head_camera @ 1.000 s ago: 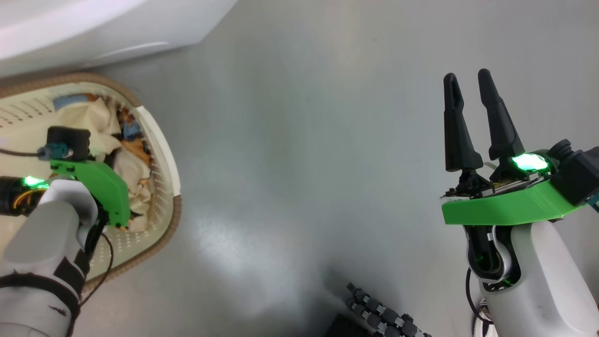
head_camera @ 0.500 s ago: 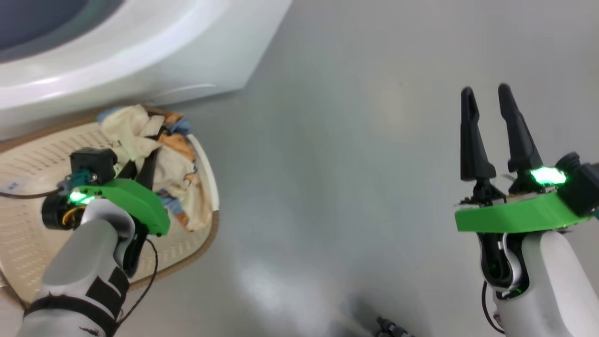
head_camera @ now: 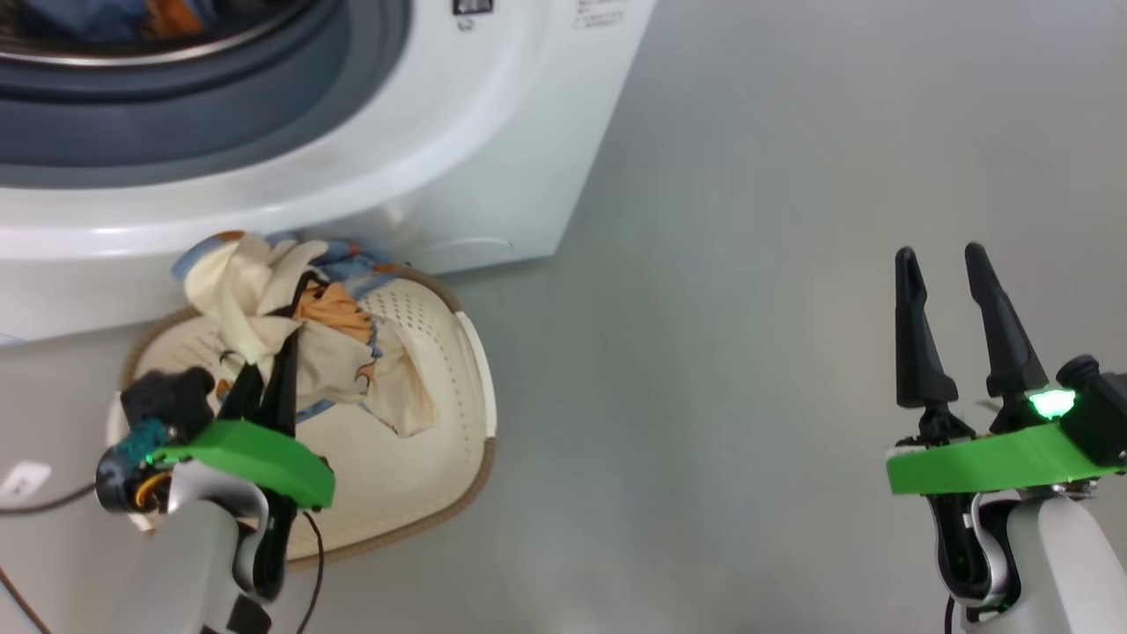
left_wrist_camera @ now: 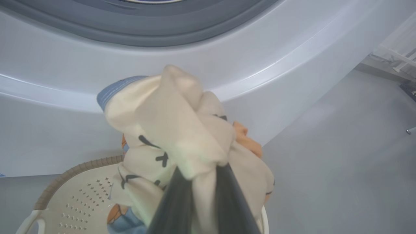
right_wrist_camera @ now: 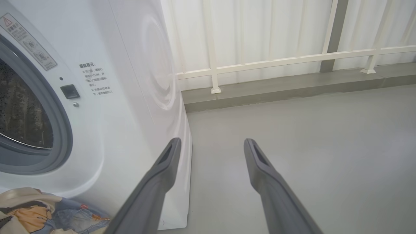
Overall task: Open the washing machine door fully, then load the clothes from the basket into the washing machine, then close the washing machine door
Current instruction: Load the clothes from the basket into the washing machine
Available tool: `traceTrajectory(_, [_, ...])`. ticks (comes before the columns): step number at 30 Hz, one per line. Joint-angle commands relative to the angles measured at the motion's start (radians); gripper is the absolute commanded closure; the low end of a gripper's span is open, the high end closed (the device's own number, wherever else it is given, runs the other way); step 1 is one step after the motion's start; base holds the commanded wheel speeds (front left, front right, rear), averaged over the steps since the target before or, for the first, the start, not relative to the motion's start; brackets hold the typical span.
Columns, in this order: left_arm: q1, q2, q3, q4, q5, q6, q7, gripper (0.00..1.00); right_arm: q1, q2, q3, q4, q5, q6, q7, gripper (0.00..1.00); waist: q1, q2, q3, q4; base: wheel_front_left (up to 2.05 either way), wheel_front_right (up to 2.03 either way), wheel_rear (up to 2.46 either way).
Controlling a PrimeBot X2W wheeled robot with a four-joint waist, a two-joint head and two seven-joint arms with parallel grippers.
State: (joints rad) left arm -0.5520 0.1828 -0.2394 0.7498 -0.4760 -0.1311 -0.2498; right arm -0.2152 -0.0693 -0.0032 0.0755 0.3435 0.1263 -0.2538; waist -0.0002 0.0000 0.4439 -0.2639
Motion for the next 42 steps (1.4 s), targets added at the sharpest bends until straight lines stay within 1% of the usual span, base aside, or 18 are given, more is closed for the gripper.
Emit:
traceTrajectory(1, [0.03, 0.009, 0.05, -0.047, 0.029, 0.003, -0.012, 1.0, 0.027, -0.017, 0.015, -0.019, -0.007, 0.004, -0.008, 0.0, 0.0002, 0.0, -0.073, 0.055, 0.0, 0.0, 0.0])
traceTrajectory(6, [0.1, -0.025, 0.133, -0.15, 0.109, 0.001, -0.012, 1.0, 0.062, -0.029, 0.002, -0.018, -0.008, 0.004, -0.008, 0.0, 0.0002, 0.0, -0.114, 0.078, 0.0, 0.0, 0.0])
traceTrajectory(8, [0.112, -0.03, 0.142, -0.171, 0.123, 0.001, -0.012, 1.0, 0.068, -0.03, 0.0, -0.017, -0.008, 0.004, -0.008, 0.0, 0.0002, 0.0, -0.121, 0.081, 0.0, 0.0, 0.0])
traceTrajectory(10, [0.143, -0.04, 0.164, -0.232, 0.153, 0.001, -0.012, 1.0, 0.084, -0.038, -0.009, -0.016, -0.007, 0.004, -0.008, 0.0, 0.0002, 0.0, -0.14, 0.094, 0.0, 0.0, 0.0])
traceTrajectory(17, [0.205, -0.053, 0.215, -0.353, 0.201, 0.001, -0.012, 1.0, 0.118, -0.05, -0.029, -0.014, -0.01, 0.004, -0.008, 0.0, 0.0002, 0.0, -0.174, 0.119, 0.0, 0.0, 0.0])
traceTrajectory(18, [0.205, -0.053, 0.215, -0.353, 0.201, 0.001, -0.012, 1.0, 0.118, -0.05, -0.029, -0.014, -0.01, 0.004, -0.008, 0.0, 0.0002, 0.0, -0.174, 0.119, 0.0, 0.0, 0.0])
traceTrajectory(26, [0.287, -0.069, 0.261, -0.486, 0.249, 0.0, -0.012, 1.0, 0.152, -0.054, -0.038, -0.012, -0.012, 0.004, -0.008, 0.0, 0.0002, 0.0, -0.21, 0.146, 0.0, 0.0, 0.0])
traceTrajectory(33, [0.365, -0.086, 0.296, -0.579, 0.257, 0.0, -0.012, 1.0, 0.169, -0.058, -0.042, -0.013, -0.011, 0.004, -0.008, 0.0, 0.0002, 0.0, -0.223, 0.168, 0.0, 0.0, 0.0])
traceTrajectory(42, [0.425, -0.107, 0.314, -0.639, 0.271, 0.0, -0.012, 1.0, 0.175, -0.065, -0.045, -0.015, -0.01, 0.004, -0.008, 0.0, 0.0002, 0.0, -0.229, 0.186, 0.0, 0.0, 0.0])
